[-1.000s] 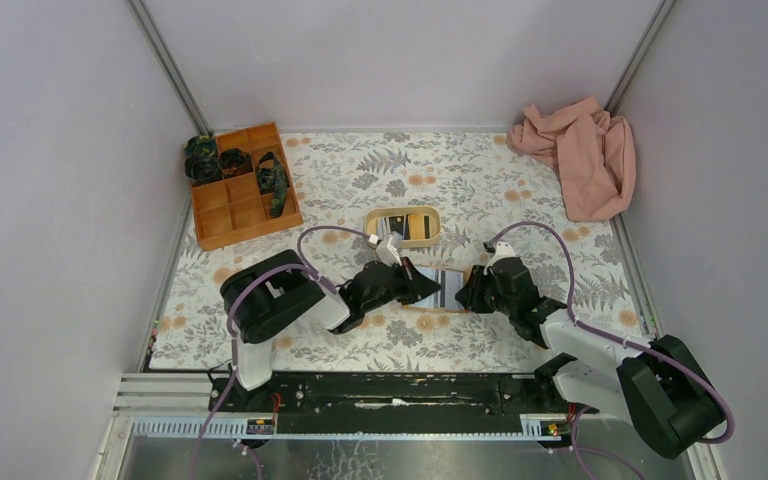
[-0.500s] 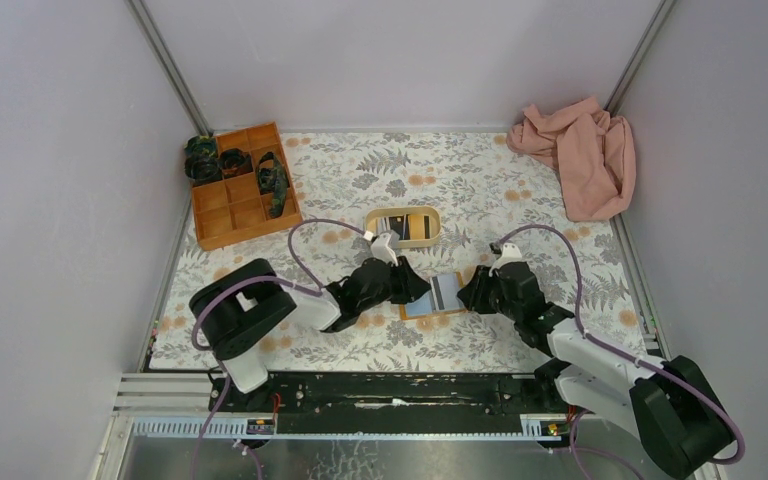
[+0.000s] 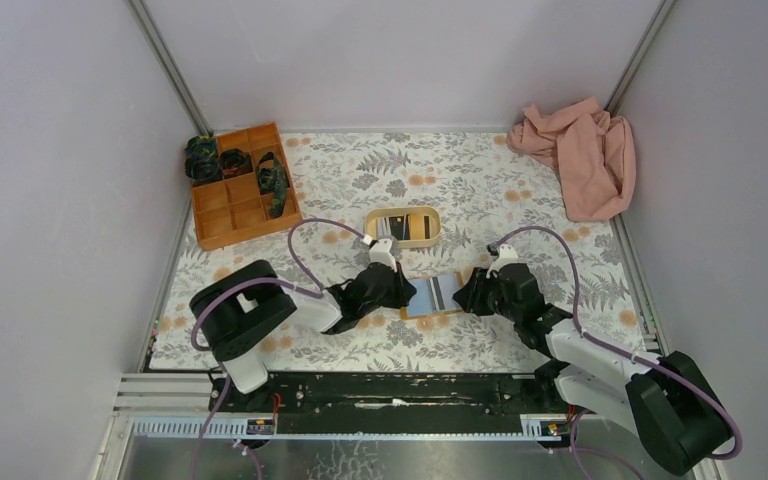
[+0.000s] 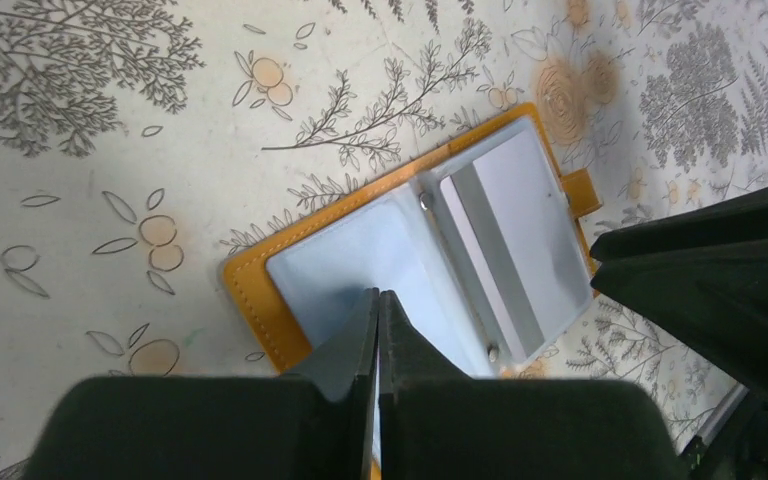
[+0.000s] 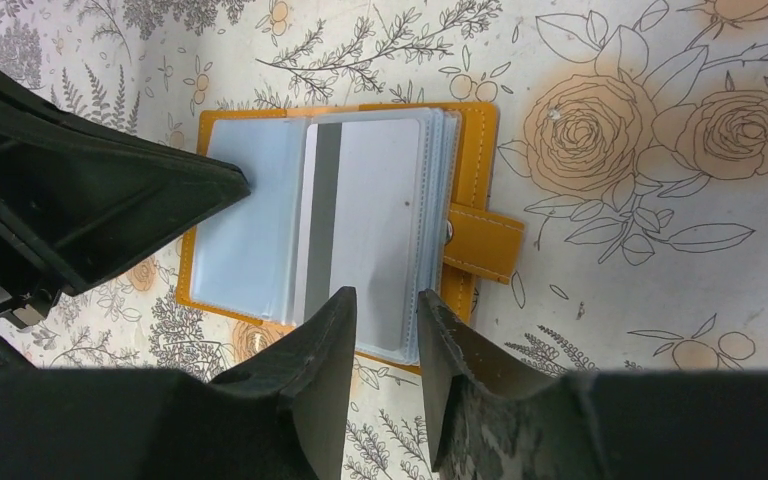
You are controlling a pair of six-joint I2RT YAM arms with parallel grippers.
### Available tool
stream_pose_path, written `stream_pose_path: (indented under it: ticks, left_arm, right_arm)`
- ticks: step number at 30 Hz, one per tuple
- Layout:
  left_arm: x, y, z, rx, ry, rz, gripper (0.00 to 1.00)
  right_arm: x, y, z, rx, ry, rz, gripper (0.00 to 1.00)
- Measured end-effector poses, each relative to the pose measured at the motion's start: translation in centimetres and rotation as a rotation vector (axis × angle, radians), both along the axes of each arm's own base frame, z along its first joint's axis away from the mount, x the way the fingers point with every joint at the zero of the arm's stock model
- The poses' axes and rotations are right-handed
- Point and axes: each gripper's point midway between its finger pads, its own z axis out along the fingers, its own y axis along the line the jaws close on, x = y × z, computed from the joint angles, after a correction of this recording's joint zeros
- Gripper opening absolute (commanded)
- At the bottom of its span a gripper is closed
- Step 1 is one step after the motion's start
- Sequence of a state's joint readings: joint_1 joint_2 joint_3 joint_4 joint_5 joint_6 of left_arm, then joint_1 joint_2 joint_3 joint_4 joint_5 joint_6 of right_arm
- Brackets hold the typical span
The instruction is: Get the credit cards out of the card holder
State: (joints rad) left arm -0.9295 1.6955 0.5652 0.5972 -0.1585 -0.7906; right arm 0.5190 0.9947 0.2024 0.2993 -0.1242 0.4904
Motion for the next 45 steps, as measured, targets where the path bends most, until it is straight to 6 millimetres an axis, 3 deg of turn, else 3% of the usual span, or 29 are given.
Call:
stream_pose_path:
  ticks: [10, 19, 23, 28, 31, 45]
  left_arm:
    - [0.6, -1.1, -0.7, -0.028, -0.032, 0.008, 0.00]
    - [0.6, -0.8, -0.8, -0.063, -0.062, 0.017, 0.00]
    - [0.7, -0.9, -0.8, -0.079, -0.073, 0.019, 0.00]
    - [0.7, -0.7, -0.8, -0.090, -0.077, 0.025, 0.00]
    - [0.7, -0.7, -0.8, -0.094, -0.080, 0.028, 0.00]
    - [0.6, -0.5, -0.8, -0.103, -0.081, 0.035, 0.00]
  right_arm:
    - [-0.5, 0.3, -1.1, -0.006, 0.043, 0.023, 0.39]
    - [-0.6, 0.8, -1.2, 0.006, 0.048, 0.049, 0.40]
    - [-0.7, 1.1, -0.6, 0.020, 0.027, 0.073, 0.41]
    - [-0.3, 1.3, 1.9, 0.064, -0.072, 0.082, 0.41]
    - [-0.2, 1.4, 2.4, 0.072, -0.094, 0.085, 0.41]
    - [-0.6, 0.6, 0.2, 0.016, -0.020, 0.062, 0.43]
